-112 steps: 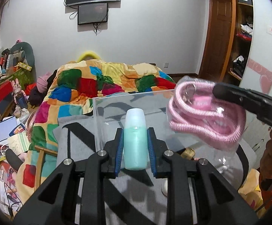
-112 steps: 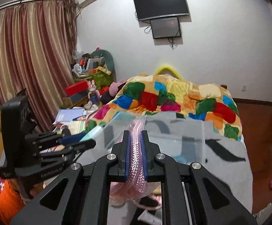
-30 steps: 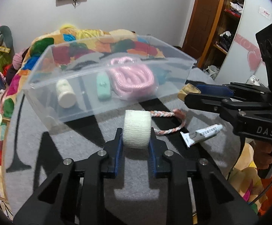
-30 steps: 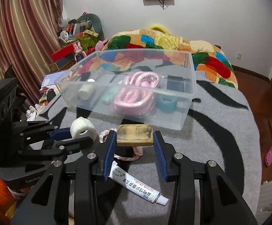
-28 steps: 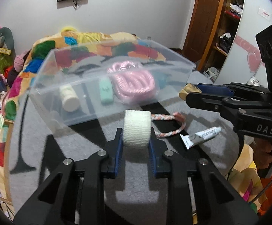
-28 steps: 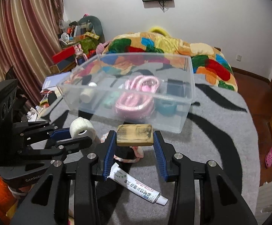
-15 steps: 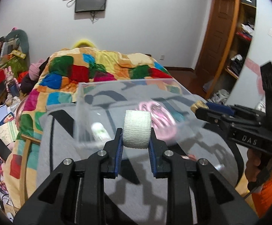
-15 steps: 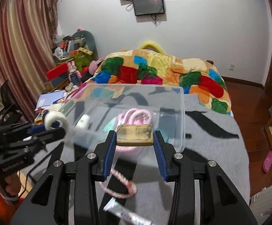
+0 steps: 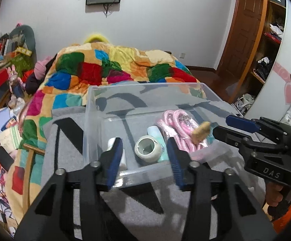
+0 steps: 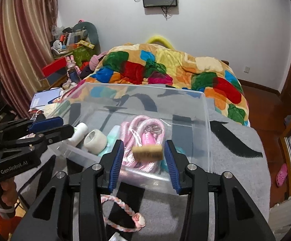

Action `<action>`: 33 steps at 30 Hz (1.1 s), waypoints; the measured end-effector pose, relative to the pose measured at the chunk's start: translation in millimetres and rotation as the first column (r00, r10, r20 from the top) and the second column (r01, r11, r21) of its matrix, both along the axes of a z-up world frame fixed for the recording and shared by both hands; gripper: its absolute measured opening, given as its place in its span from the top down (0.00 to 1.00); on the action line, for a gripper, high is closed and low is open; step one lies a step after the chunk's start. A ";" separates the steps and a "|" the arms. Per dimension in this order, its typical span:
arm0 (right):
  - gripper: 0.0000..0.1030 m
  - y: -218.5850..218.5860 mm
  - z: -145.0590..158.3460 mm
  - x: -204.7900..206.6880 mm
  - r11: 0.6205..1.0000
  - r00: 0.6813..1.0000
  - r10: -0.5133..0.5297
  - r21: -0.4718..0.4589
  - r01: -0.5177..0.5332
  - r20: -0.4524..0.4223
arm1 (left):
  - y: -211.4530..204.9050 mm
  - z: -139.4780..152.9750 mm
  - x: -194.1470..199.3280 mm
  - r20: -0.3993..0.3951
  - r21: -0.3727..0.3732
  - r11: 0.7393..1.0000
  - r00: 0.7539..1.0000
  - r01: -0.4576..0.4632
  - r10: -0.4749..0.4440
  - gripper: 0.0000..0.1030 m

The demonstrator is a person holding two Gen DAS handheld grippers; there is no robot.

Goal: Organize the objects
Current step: 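Grasp the white tape roll with the left tool and drop it into the box, then grasp the pink-white rope toy with the left tool while the right tool grasps the ointment tube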

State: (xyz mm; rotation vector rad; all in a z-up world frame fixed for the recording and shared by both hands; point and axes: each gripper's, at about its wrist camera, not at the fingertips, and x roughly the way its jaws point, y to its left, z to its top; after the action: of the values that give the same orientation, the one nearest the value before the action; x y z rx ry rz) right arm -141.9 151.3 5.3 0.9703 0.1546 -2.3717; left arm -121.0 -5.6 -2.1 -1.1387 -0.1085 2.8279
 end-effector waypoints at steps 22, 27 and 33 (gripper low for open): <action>0.58 60.5 -44.2 83.2 0.988 0.985 0.146 0.041 -0.150 0.097 | 71.0 -55.5 21.2 0.173 0.019 0.983 0.968 0.181 -0.182 0.58; 0.58 54.7 -56.9 83.2 0.982 0.978 0.173 0.051 -0.180 0.117 | 81.7 -66.8 16.8 0.177 -0.018 0.982 0.967 0.190 -0.184 0.74; 0.73 47.7 -63.1 91.1 0.981 0.983 0.159 0.095 -0.167 0.088 | 70.7 -66.9 28.5 0.149 -0.039 0.984 0.975 0.174 -0.166 0.95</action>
State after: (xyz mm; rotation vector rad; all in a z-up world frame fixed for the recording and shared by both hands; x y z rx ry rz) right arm -50.7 199.0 -57.7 1.0575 0.3159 -2.1892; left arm -92.4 65.0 -69.0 -1.2969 0.0507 2.6120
